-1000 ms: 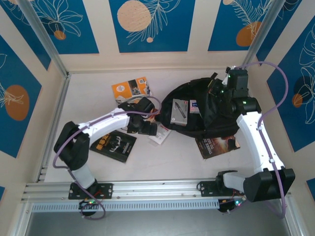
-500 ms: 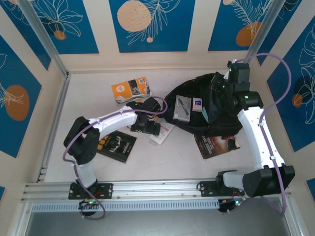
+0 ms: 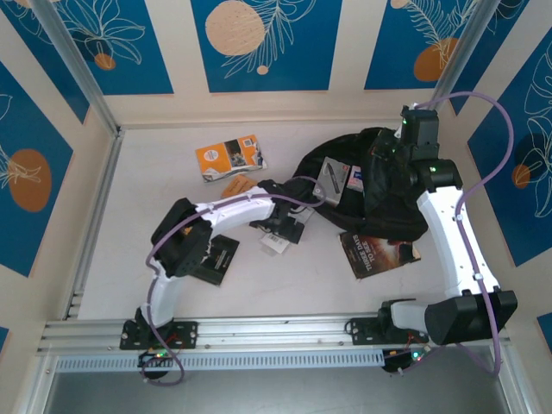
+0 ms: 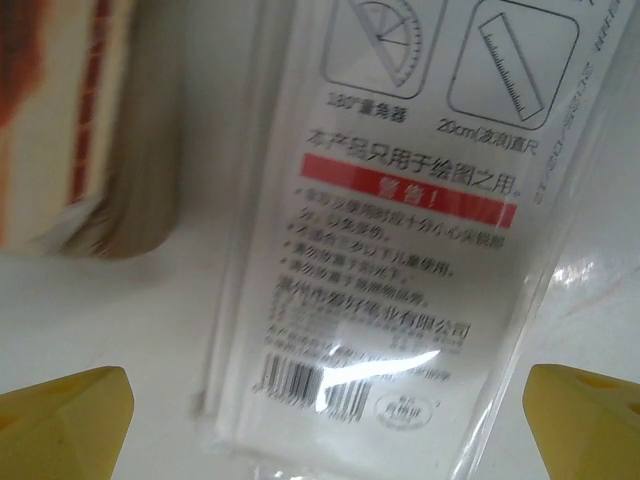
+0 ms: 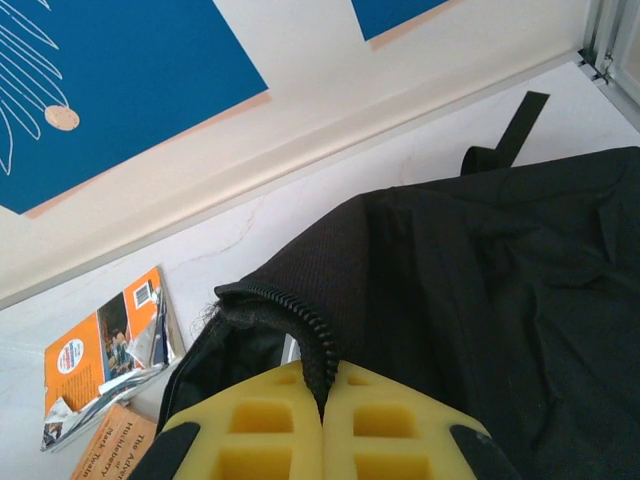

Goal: Pack the student bag
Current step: Move the student bag to the middle-right of the table, then move the loose stationery to the center of the table, then close the student bag at the top-right of the table.

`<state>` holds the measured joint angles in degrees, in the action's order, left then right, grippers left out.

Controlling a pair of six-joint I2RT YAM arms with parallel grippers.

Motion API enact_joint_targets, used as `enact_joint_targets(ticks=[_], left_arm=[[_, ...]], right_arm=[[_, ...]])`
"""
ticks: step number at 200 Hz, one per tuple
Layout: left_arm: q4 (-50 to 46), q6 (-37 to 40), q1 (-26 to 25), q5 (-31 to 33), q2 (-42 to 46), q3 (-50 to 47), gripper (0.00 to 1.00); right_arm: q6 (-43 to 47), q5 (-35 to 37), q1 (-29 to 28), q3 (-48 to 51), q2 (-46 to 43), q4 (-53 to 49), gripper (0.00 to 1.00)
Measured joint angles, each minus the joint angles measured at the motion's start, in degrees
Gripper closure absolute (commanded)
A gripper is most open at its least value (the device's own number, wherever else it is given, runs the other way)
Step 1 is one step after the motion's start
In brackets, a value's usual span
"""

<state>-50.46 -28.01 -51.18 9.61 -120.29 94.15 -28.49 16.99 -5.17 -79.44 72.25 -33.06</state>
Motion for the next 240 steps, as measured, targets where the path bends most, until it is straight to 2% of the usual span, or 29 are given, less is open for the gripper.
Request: enact_joint_targets(ticks=[38, 109, 170, 188, 213, 240], left_arm=[[-1.7, 0.9, -0.4, 0.0, -5.0, 3.4, 0.02], [-0.7, 1.6, -0.5, -0.5, -4.8, 2.6, 0.28], [3.1, 1.4, -0.5, -1.2, 1.9, -8.0, 0.34], [3.4, 1.1, -0.5, -2.9, 4.5, -11.9, 0.35], [5.8, 0.0, -0.5, -6.0, 8.4, -17.9, 0.42], [8.4, -0.6, -0.5, -9.1, 12.6, -23.5, 0.43]], right_arm=[[-0.9, -1.6, 0.2, 2.1, 0.0, 1.3, 1.00], [-1.9, -3.6, 0.2, 5.1, -1.5, 3.8, 1.00], [-2.4, -5.4, -0.8, 7.3, -2.3, 5.3, 1.00], [-2.8, -6.2, -1.7, 8.1, -2.3, 5.6, 1.00], [-3.0, -7.4, -3.7, 9.3, -2.2, 6.0, 1.00], [-2.9, -8.3, -6.7, 9.4, -0.2, 6.3, 0.98]])
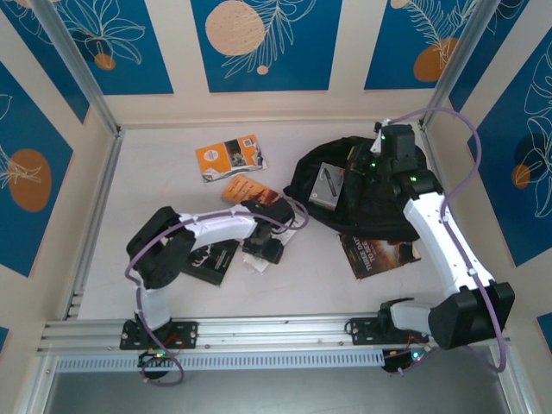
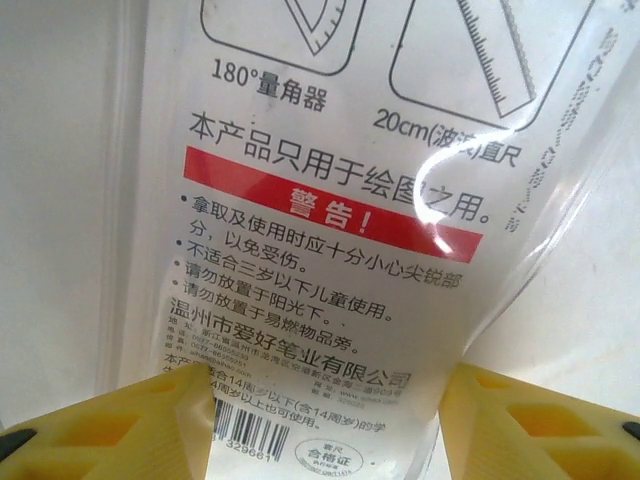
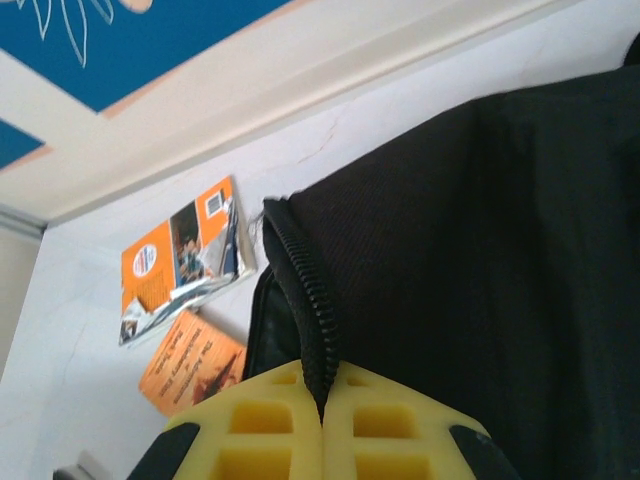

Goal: Pack the student bag
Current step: Close the student bag at the top-right of the table.

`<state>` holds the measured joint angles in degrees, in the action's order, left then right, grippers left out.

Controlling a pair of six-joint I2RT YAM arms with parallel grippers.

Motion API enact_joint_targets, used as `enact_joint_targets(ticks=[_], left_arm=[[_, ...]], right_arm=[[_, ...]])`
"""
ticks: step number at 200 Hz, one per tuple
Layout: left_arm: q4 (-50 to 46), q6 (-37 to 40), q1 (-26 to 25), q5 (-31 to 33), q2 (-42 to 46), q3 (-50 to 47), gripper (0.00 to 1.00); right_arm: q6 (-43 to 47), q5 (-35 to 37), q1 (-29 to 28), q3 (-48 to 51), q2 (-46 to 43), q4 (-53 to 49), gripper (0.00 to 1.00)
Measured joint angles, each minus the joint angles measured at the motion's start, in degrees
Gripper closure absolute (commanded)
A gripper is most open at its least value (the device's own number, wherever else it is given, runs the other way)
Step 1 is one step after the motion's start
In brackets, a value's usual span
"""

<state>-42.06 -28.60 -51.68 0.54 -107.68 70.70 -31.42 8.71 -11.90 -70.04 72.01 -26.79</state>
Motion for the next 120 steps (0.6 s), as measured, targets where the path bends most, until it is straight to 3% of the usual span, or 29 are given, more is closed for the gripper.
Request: enact_joint_targets(ticks=[13, 37, 58, 93, 120], left_arm=[[0.9, -0.2, 0.0, -1.6, 2.2, -2.7, 0.43], [1.4, -0.9, -0.1, -3.7, 4.9, -6.4, 0.45], [2.8, -1.1, -0.2, -4.4, 6.5, -8.5, 0.46], [4.0, -1.5, -0.1, -5.5, 8.7, -11.1, 0.47], [4.1, -1.7, -0.2, -7.0, 9.6, -12.2, 0.47]], right_arm=[[0.0, -0.2, -1.4, 0.2, 1.2, 0.2, 0.93], [0.4, -0.6, -3.8, 1.0, 3.3, 0.6, 0.67], [1.0, -0.5, -6.1, 1.2, 4.7, 0.4, 0.53], [1.4, -0.2, -11.1, 2.4, 3.4, 0.3, 0.50], [-2.6, -2.3, -14.9, 9.8, -2.5, 2.1, 0.56]])
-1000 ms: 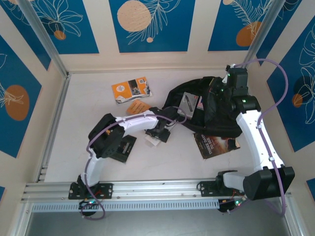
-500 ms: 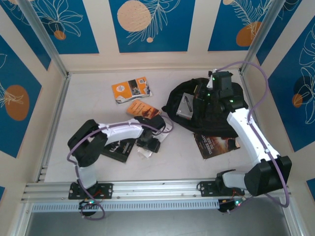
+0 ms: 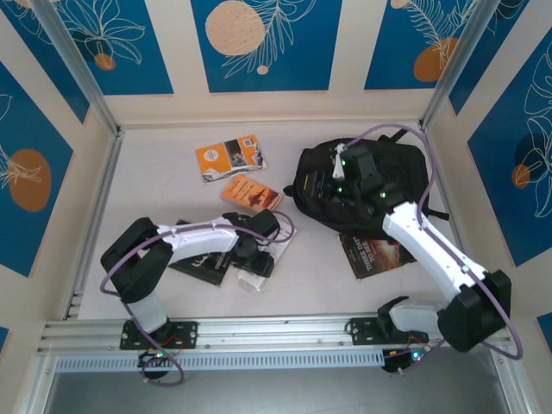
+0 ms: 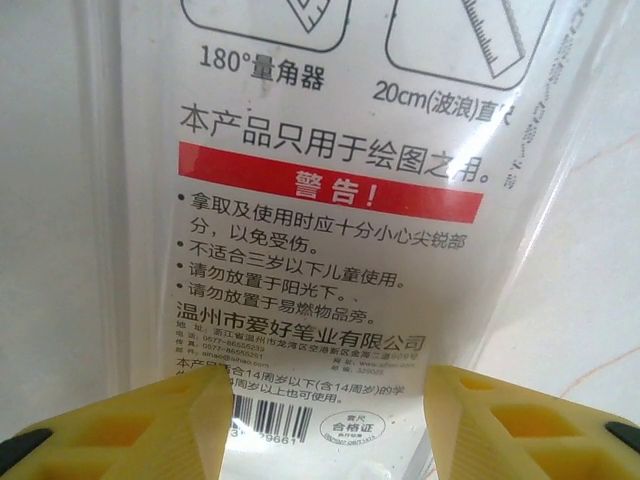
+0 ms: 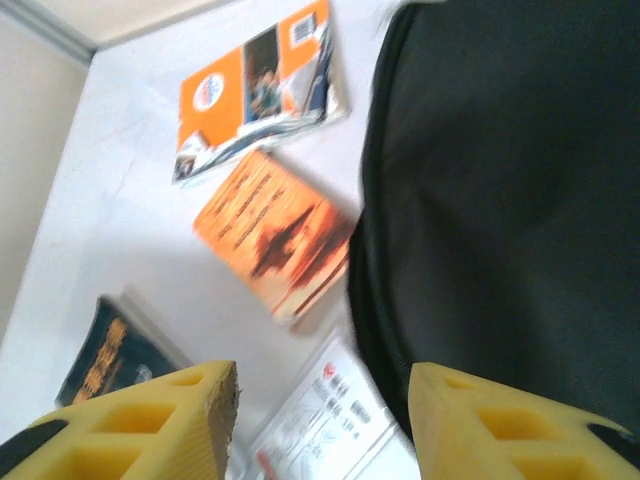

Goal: Pack the student bag
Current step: Close the student bag at the top-right of the table, then pick up the loose stationery at the center of the table.

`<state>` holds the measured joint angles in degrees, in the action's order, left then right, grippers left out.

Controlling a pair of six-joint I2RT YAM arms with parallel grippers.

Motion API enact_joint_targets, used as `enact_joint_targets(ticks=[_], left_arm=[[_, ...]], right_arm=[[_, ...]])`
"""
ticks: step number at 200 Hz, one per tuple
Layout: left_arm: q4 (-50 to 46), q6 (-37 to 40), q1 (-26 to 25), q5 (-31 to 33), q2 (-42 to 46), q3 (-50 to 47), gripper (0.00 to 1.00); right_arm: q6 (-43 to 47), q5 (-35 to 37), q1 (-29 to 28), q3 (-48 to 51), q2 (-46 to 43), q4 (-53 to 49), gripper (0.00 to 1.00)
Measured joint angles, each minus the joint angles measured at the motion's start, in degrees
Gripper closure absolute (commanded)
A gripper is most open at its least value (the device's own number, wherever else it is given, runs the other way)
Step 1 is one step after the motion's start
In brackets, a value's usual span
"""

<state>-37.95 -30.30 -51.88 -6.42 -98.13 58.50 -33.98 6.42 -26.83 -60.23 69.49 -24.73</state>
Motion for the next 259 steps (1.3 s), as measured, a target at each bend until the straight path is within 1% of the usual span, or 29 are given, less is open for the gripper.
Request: enact_joint_targets(ticks=[31, 47, 66, 85, 115, 137, 156, 172, 185, 234, 250, 259], left_arm=[[1.1, -0.7, 0.1, -0.7, 0.6, -1.2, 0.48], [2.0, -0.8, 0.2, -1.1, 1.3, -2.1, 0.50], [3.1, -0.9, 0.7, -2.2, 2.2, -3.2, 0.53], [4.6, -0.9, 1.1, -3.8, 3.1, -4.6, 0.55], [6.5, -0.9, 2.0, -6.7, 3.8, -6.1, 0.57], [7.6, -0.9, 2.2, -8.8, 4.0, -6.7, 0.57], [8.4, -0.9, 2.2, -10.0, 4.0, -7.1, 0.57], [8.7, -0.9, 2.4, -10.7, 4.0, -7.4, 0.57], [9.0, -0.9, 2.5, -11.4, 4.0, -7.5, 0.57], [9.7, -0.9, 2.5, -13.4, 3.9, -7.7, 0.57], [10.2, -0.9, 2.5, -14.3, 3.9, -7.9, 0.57], [10.3, -0.9, 2.5, -14.7, 3.9, -8.0, 0.57]], right_arm=[[-9.2, -4.0, -2.0, 12.8, -7.3, 5.5, 0.67], [-13.7, -4.9, -3.1, 18.8, -9.2, 8.8, 0.70], [-18.4, -6.7, -4.3, 24.6, -8.9, 13.6, 0.73], [-22.1, -9.5, -5.2, 28.0, -5.0, 18.2, 0.72], [-24.2, -13.5, -5.8, 28.5, 5.5, 24.2, 0.67], [-24.3, -16.5, -4.9, 28.1, 12.2, 27.6, 0.62], [-24.1, -17.7, -4.0, 27.4, 15.1, 29.2, 0.59], [-23.8, -18.5, -3.8, 27.3, 16.0, 30.2, 0.55], [-23.9, -18.7, -3.8, 27.3, 16.4, 30.9, 0.53], [-25.4, -21.1, -4.2, 27.1, 21.7, 37.7, 0.54], [-26.2, -21.9, -4.9, 26.2, 23.7, 40.1, 0.60], [-27.0, -22.2, -5.4, 25.9, 24.8, 41.7, 0.65]])
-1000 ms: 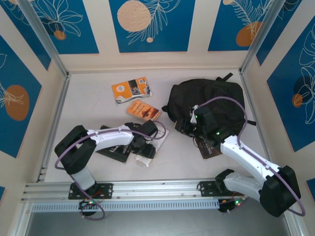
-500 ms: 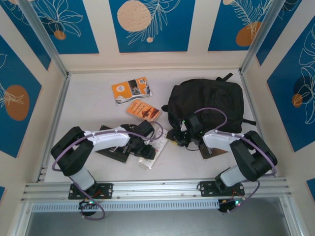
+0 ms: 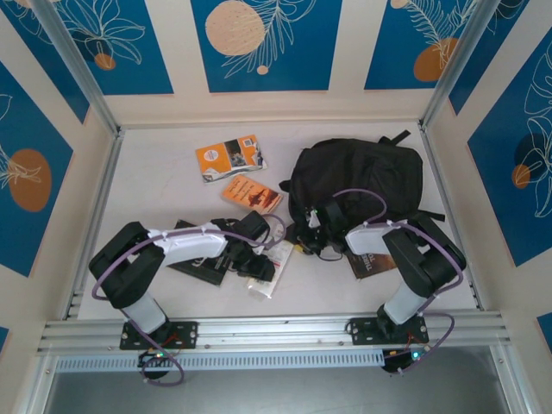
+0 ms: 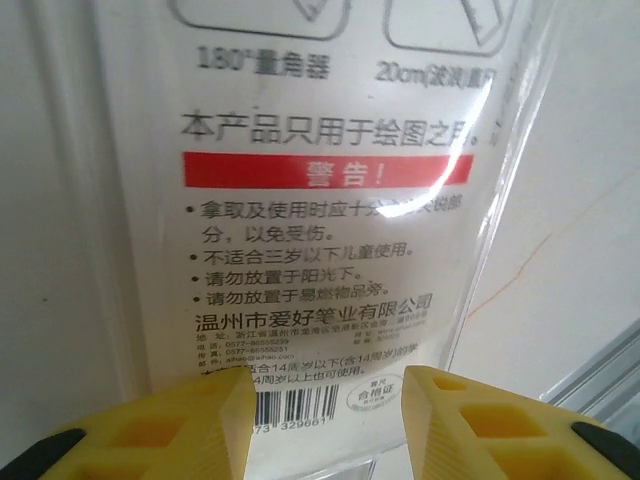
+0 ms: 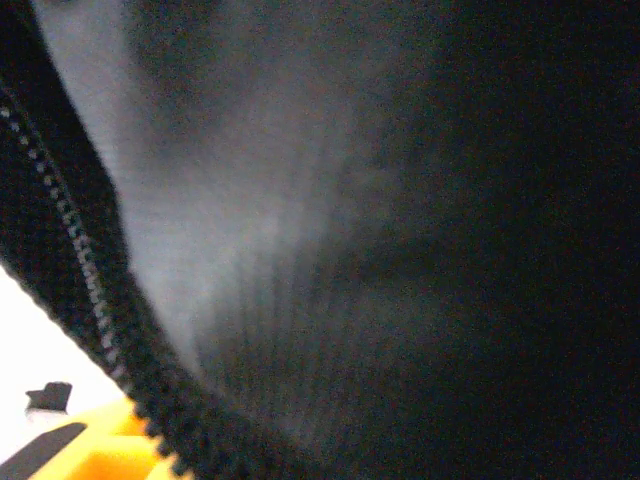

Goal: Pack the student bag
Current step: Pick up the loose stationery at the center of the table.

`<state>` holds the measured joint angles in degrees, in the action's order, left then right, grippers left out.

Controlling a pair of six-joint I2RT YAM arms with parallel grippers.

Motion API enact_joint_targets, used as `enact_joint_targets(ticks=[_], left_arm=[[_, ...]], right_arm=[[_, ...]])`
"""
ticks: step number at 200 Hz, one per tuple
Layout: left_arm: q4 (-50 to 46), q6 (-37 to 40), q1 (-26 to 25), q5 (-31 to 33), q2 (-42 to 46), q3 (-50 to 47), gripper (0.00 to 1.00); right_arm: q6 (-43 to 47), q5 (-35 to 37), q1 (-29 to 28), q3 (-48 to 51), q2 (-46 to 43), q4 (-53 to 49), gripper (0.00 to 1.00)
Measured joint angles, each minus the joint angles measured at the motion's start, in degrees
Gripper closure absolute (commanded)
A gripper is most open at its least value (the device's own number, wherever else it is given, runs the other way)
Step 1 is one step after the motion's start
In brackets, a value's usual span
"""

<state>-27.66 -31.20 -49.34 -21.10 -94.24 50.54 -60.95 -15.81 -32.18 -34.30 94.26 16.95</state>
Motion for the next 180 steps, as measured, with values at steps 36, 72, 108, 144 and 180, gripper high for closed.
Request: enact_joint_targets(ticks=[36, 72, 108, 144, 180], left_arm=[[0.0, 0.0, 0.0, -0.7, 0.0, -0.1, 0.55], [-2.2, -0.3, 1.0, -0.9, 1.4, 0.0, 0.30], [-6.3, -1.6, 2.7, -0.8, 6.5, 0.0, 0.17], [-5.7, -4.9, 6.3, -1.7, 14.2, -0.6, 0.10], [-0.3, -11.4, 10.0, -3.2, 22.9, -5.5, 0.04]], right_arm=[[-1.2, -1.7, -1.3, -0.7, 1.3, 4.3, 0.95], [0.1, -1.3, -2.0, -0.7, -1.2, 3.1, 1.00], [1.0, 0.5, -2.5, 0.3, -8.0, -0.6, 1.00], [0.7, 2.0, -2.4, 0.8, -16.2, -0.2, 1.00], [-2.3, 4.9, -1.5, 3.2, -23.1, 3.4, 1.00]])
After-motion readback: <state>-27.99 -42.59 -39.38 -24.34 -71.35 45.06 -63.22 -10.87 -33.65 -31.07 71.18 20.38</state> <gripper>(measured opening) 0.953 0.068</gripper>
